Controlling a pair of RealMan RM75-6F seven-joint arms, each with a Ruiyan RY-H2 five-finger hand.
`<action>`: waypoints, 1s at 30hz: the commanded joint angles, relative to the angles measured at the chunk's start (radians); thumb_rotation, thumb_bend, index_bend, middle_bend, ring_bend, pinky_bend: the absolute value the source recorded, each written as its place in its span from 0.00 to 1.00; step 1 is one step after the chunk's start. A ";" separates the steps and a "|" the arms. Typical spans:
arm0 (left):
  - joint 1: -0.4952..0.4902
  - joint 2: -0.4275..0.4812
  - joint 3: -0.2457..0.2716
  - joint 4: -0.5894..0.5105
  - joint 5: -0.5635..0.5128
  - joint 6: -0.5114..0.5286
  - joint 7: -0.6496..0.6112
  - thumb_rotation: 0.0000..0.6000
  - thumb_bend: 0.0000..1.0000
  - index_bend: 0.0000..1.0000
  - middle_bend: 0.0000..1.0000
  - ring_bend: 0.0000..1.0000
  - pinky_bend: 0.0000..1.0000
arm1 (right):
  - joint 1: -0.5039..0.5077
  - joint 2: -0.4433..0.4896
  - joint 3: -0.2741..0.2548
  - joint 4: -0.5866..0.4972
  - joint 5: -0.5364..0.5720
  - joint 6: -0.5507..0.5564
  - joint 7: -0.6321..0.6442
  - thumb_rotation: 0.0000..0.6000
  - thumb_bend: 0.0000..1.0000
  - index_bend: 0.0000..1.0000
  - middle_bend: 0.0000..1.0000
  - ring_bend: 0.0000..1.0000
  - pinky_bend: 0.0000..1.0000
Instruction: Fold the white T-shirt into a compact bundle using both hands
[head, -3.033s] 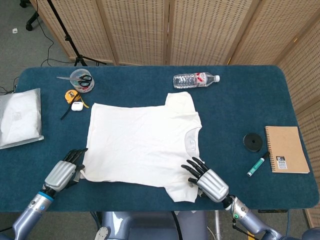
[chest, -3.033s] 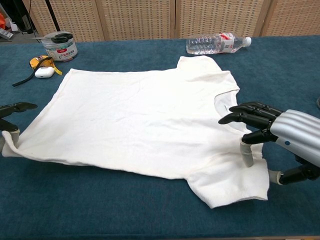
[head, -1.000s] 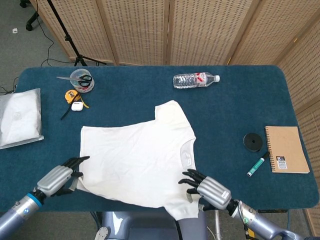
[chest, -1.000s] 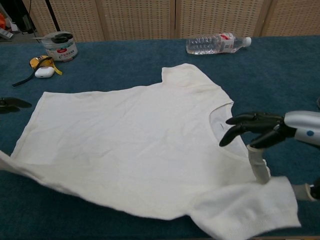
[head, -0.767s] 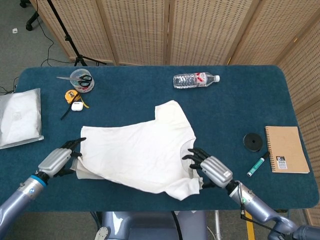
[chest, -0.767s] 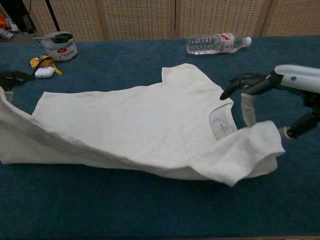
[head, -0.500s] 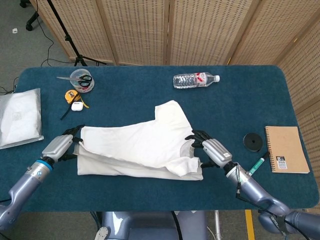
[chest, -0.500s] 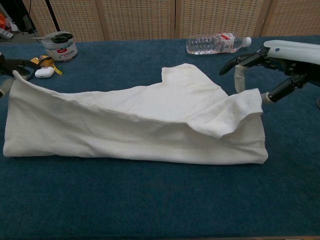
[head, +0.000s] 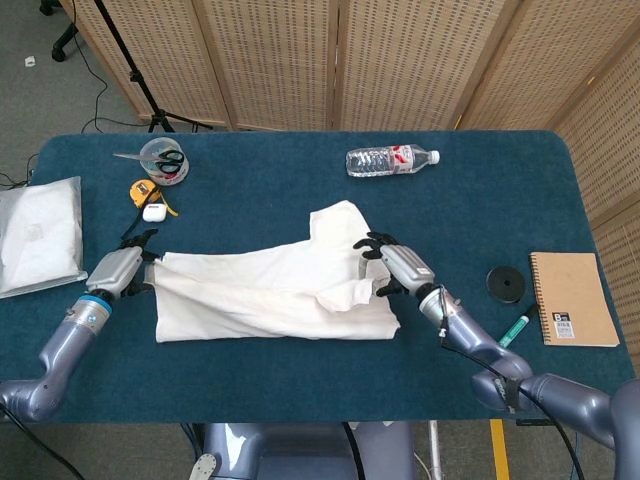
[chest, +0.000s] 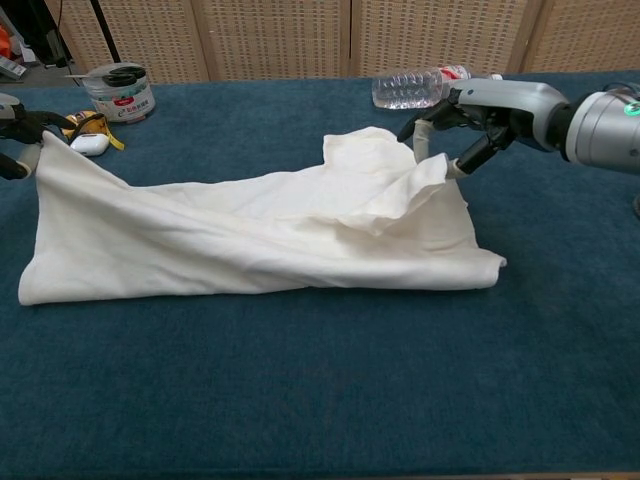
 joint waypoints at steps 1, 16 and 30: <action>-0.010 -0.034 -0.010 0.041 -0.062 0.030 0.062 1.00 0.79 0.75 0.00 0.00 0.00 | 0.035 -0.038 0.029 0.051 0.036 -0.049 -0.002 1.00 1.00 0.60 0.21 0.00 0.01; -0.025 -0.249 -0.039 0.314 -0.183 0.075 0.201 1.00 0.75 0.76 0.00 0.00 0.00 | 0.089 -0.160 0.060 0.249 0.086 -0.154 -0.001 1.00 1.00 0.60 0.21 0.00 0.01; -0.017 -0.304 -0.067 0.400 -0.113 0.001 0.171 1.00 0.28 0.00 0.00 0.00 0.00 | 0.085 -0.163 0.084 0.291 0.077 -0.162 0.029 1.00 1.00 0.60 0.21 0.00 0.01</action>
